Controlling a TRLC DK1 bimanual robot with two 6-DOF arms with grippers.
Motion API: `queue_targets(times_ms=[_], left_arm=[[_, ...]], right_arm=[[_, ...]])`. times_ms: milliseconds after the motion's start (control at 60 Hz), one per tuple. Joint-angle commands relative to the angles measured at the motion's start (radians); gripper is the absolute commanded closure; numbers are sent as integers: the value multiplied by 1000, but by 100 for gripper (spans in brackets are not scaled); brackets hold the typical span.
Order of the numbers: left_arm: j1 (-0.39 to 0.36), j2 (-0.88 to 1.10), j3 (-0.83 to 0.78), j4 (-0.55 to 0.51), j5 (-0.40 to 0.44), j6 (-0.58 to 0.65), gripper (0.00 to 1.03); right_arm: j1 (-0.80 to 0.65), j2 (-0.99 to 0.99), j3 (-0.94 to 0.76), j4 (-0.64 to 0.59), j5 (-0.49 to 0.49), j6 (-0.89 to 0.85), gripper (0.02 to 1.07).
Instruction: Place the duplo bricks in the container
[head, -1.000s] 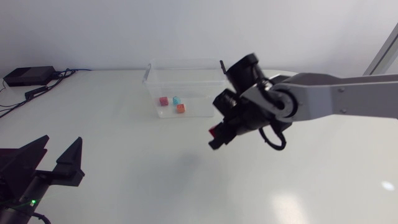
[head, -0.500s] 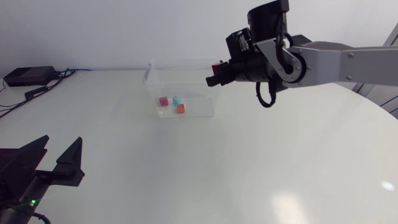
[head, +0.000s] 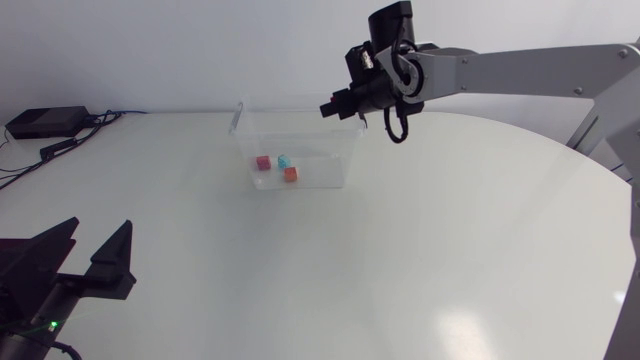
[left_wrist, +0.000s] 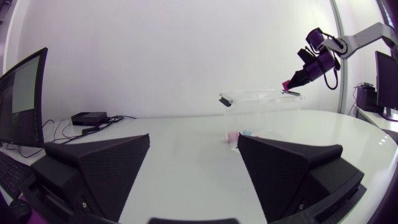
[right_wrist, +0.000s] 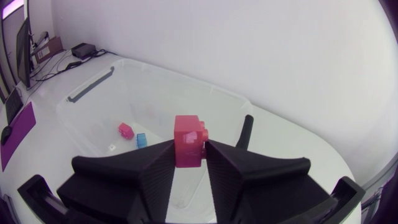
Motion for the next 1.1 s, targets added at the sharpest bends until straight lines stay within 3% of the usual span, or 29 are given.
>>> queue_targets(times_ms=[0, 33, 117, 250, 433, 583, 1083], left_arm=[[4, -11, -18, 9, 8, 14, 4], [4, -11, -18, 9, 8, 14, 4], [4, -11, -18, 9, 8, 14, 4], [4, -11, -18, 9, 8, 14, 4], [4, -11, -18, 9, 8, 14, 4], [4, -11, -18, 9, 8, 14, 4], [4, -11, -18, 9, 8, 14, 4]], right_arm=[[7, 12, 0, -18, -4, 20, 23], [8, 8, 0, -27, -2, 22, 13], [8, -1, 4, -52, -2, 28, 7], [7, -38, 3, -89, 1, 45, 7], [-24, -181, -71, -99, 116, 54, 7], [-53, -276, -115, -132, 131, 60, 7], [-125, -704, -489, -116, 177, 49, 7]])
